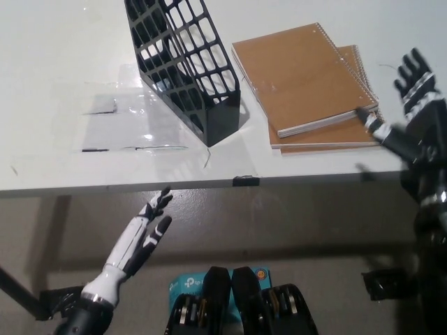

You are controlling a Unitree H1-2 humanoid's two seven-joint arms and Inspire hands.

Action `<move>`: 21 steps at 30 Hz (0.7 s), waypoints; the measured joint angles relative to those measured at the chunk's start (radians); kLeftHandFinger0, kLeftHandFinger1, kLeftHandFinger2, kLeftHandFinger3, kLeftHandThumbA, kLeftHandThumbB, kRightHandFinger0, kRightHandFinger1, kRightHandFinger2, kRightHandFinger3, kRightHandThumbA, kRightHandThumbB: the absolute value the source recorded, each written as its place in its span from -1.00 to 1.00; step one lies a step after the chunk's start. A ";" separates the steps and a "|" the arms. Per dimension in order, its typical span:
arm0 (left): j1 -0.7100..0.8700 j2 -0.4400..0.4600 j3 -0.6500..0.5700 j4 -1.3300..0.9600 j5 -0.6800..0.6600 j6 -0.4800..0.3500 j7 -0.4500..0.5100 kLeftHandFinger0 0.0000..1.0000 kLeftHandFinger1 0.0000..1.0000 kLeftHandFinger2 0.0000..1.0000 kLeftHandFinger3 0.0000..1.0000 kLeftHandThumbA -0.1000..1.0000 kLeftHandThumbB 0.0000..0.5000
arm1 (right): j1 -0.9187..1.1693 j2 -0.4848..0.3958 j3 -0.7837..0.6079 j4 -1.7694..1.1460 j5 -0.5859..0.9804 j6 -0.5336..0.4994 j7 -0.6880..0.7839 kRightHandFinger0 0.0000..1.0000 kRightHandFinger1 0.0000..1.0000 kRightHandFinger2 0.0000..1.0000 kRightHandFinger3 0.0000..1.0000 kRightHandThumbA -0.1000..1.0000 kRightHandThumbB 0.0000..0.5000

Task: Use the right hand to pick up a book from the book holder on the left side and put it on another book on the right side

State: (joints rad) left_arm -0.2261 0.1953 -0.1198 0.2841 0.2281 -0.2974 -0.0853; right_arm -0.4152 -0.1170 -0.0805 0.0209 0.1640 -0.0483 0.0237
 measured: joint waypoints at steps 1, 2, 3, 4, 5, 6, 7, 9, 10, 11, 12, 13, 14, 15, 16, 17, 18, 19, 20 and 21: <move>-0.010 0.000 0.000 0.000 0.000 0.001 0.000 1.00 1.00 1.00 1.00 1.00 0.04 | 0.021 0.012 0.019 -0.044 -0.015 -0.001 0.000 1.00 1.00 1.00 1.00 0.88 -0.36; -0.016 0.000 0.001 0.000 0.000 0.002 0.000 1.00 1.00 1.00 1.00 1.00 0.05 | 0.037 0.022 0.038 -0.080 -0.030 -0.005 0.001 1.00 1.00 1.00 1.00 0.91 -0.35; -0.021 0.000 0.001 0.000 0.000 0.004 -0.001 1.00 1.00 1.00 1.00 1.00 0.05 | 0.046 0.027 0.052 -0.102 -0.040 -0.007 0.001 1.00 1.00 1.00 1.00 0.90 -0.33; -0.028 0.001 0.002 -0.001 0.000 0.006 -0.001 1.00 1.00 1.00 1.00 1.00 0.02 | 0.061 0.039 0.080 -0.149 -0.064 -0.014 0.002 1.00 1.00 1.00 1.00 0.85 -0.28; -0.035 0.001 0.002 -0.003 -0.001 0.008 -0.001 1.00 1.00 1.00 1.00 1.00 0.02 | 0.069 0.047 0.101 -0.179 -0.082 -0.020 0.003 1.00 1.00 1.00 1.00 0.83 -0.28; -0.040 0.002 0.003 -0.006 -0.001 0.009 -0.001 1.00 1.00 1.00 1.00 1.00 0.03 | 0.078 0.053 0.124 -0.211 -0.104 -0.031 0.003 1.00 1.00 1.00 1.00 0.87 -0.23; -0.042 0.003 0.003 -0.010 -0.001 0.010 -0.001 1.00 1.00 1.00 1.00 1.00 0.03 | 0.085 0.058 0.141 -0.231 -0.120 -0.040 0.003 1.00 1.00 1.00 1.00 0.88 -0.16; -0.043 0.008 0.003 -0.019 -0.001 0.011 -0.003 1.00 1.00 1.00 1.00 1.00 0.03 | 0.110 0.065 0.187 -0.250 -0.170 -0.068 0.003 1.00 1.00 1.00 1.00 0.85 -0.18; -0.042 0.009 0.003 -0.022 -0.001 0.011 -0.005 1.00 1.00 1.00 1.00 1.00 0.04 | 0.120 0.065 0.198 -0.247 -0.188 -0.080 0.003 1.00 1.00 1.00 1.00 0.80 -0.19; -0.039 0.011 0.003 -0.024 -0.002 0.012 -0.008 1.00 1.00 1.00 1.00 1.00 0.06 | 0.134 0.065 0.211 -0.233 -0.210 -0.093 0.002 1.00 1.00 1.00 1.00 0.73 -0.21; -0.034 0.012 0.002 -0.027 -0.002 0.012 -0.012 1.00 1.00 1.00 1.00 1.00 0.03 | 0.146 0.064 0.221 -0.217 -0.229 -0.105 0.001 1.00 1.00 1.00 1.00 0.70 -0.24; -0.026 0.012 0.002 -0.030 -0.003 0.012 -0.013 1.00 1.00 1.00 1.00 1.00 0.02 | 0.163 0.060 0.233 -0.186 -0.254 -0.120 -0.001 1.00 1.00 1.00 1.00 0.70 -0.25; -0.019 0.012 0.001 -0.034 -0.003 0.012 -0.013 1.00 1.00 1.00 1.00 1.00 0.02 | 0.172 0.055 0.240 -0.165 -0.265 -0.126 -0.002 1.00 1.00 1.00 1.00 0.73 -0.23; -0.003 0.012 -0.002 -0.046 -0.003 0.012 -0.013 1.00 1.00 1.00 1.00 1.00 0.00 | 0.189 0.045 0.249 -0.134 -0.291 -0.138 -0.003 1.00 1.00 1.00 1.00 0.73 -0.28; 0.013 0.012 -0.005 -0.057 -0.003 0.013 -0.015 1.00 1.00 1.00 1.00 1.00 0.01 | 0.206 0.034 0.258 -0.106 -0.313 -0.146 -0.004 1.00 1.00 1.00 1.00 0.71 -0.26; 0.026 0.012 -0.006 -0.064 -0.003 0.013 -0.017 1.00 1.00 1.00 1.00 1.00 0.01 | 0.218 0.025 0.265 -0.083 -0.330 -0.153 -0.005 1.00 1.00 1.00 1.00 0.71 -0.26; 0.041 0.012 -0.009 -0.073 -0.002 0.013 -0.018 1.00 1.00 1.00 1.00 1.00 -0.01 | 0.228 0.013 0.273 -0.052 -0.350 -0.162 -0.006 1.00 1.00 1.00 1.00 0.74 -0.24; 0.063 0.012 -0.013 -0.086 -0.002 0.013 -0.018 1.00 1.00 1.00 1.00 1.00 -0.01 | 0.245 -0.005 0.282 -0.009 -0.379 -0.169 -0.009 1.00 1.00 1.00 1.00 0.74 -0.24; 0.078 0.012 -0.016 -0.093 -0.002 0.013 -0.019 1.00 1.00 1.00 1.00 1.00 -0.01 | 0.254 -0.014 0.286 0.009 -0.397 -0.175 -0.011 1.00 1.00 1.00 1.00 0.72 -0.26; 0.089 0.012 -0.018 -0.098 -0.002 0.013 -0.019 1.00 1.00 1.00 1.00 1.00 0.00 | 0.264 -0.023 0.291 0.027 -0.413 -0.179 -0.012 1.00 1.00 1.00 1.00 0.70 -0.25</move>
State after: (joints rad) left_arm -0.1374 0.2074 -0.1376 0.1859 0.2259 -0.2848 -0.1046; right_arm -0.1516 -0.1402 0.2108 0.0480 -0.2494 -0.2275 0.0118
